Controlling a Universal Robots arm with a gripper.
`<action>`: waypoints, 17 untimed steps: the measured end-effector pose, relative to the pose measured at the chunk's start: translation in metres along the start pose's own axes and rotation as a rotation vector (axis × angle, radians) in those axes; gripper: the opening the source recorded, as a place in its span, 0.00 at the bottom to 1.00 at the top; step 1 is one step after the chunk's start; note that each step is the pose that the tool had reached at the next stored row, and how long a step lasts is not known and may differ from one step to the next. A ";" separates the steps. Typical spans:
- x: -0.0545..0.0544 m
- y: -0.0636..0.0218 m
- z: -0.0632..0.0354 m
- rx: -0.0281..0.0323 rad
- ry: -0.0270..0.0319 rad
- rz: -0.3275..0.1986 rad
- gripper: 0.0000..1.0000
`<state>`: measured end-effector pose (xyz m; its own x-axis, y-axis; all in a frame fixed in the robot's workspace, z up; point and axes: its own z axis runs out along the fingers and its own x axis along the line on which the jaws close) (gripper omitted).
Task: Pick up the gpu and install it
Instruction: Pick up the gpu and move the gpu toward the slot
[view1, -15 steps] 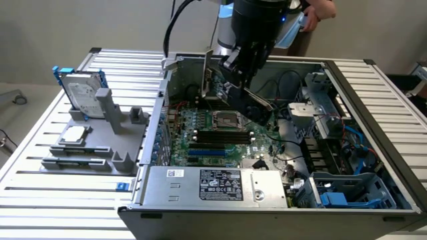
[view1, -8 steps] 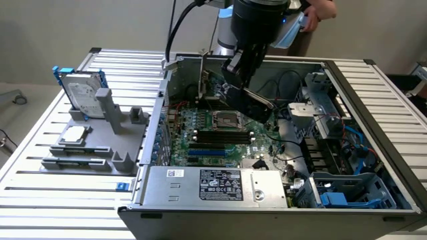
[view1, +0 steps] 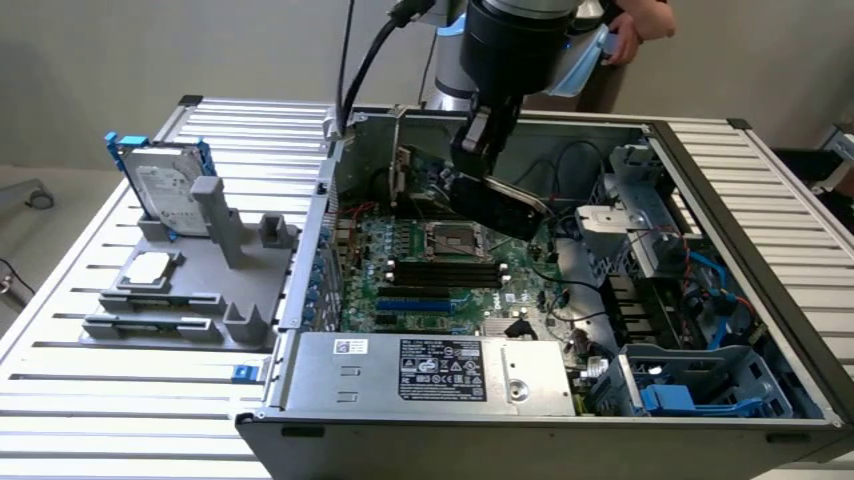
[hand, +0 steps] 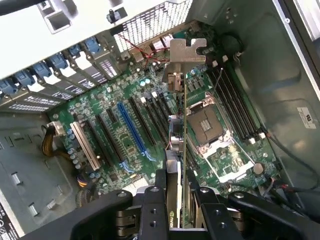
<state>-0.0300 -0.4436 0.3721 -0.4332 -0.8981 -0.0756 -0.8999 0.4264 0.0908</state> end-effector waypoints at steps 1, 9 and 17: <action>0.000 0.0000 0.0006 -0.0027 -0.0012 -0.018 0.26; 0.001 0.0001 0.0047 -0.0152 0.0061 -0.160 0.26; 0.004 0.0049 0.0073 -0.0207 0.0138 -0.248 0.26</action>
<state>-0.0365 -0.4444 0.3650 -0.1979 -0.9766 -0.0846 -0.9775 0.1902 0.0914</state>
